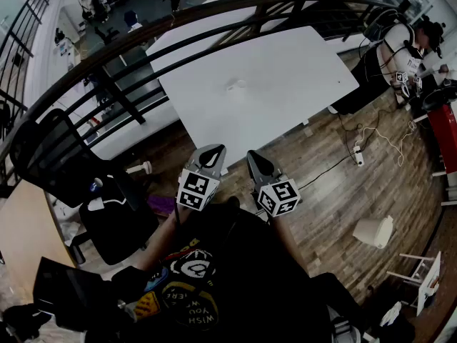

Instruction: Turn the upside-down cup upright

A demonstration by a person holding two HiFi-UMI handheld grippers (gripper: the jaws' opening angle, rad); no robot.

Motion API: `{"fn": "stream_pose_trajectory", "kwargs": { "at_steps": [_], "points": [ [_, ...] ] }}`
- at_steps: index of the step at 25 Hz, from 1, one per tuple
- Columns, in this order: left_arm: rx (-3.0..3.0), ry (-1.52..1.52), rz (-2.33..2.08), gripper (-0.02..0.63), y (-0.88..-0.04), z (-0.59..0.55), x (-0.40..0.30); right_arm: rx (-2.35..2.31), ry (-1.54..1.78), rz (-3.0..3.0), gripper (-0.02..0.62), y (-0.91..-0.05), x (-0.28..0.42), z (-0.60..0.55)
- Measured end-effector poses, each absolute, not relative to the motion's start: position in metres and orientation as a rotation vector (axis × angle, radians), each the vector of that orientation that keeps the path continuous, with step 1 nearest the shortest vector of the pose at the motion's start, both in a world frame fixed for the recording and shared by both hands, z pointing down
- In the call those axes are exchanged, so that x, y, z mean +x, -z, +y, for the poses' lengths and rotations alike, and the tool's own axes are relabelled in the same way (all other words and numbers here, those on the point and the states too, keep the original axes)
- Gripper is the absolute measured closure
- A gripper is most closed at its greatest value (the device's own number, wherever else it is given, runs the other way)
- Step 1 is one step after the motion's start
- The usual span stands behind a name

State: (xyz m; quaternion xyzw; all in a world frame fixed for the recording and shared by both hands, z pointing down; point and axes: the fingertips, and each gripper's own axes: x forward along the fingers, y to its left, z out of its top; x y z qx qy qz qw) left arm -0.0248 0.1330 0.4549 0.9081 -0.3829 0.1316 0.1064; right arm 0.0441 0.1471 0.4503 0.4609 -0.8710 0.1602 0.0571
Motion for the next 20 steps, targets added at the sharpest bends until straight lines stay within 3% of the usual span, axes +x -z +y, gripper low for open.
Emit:
{"fn": "stream_pose_trajectory", "kwargs": {
  "at_steps": [20],
  "points": [
    [2.651, -0.398, -1.078, 0.601, -0.470, 0.123, -0.036, 1.468, -0.600, -2.656, 0.597, -0.460, 0.046, 0.138]
  ]
}}
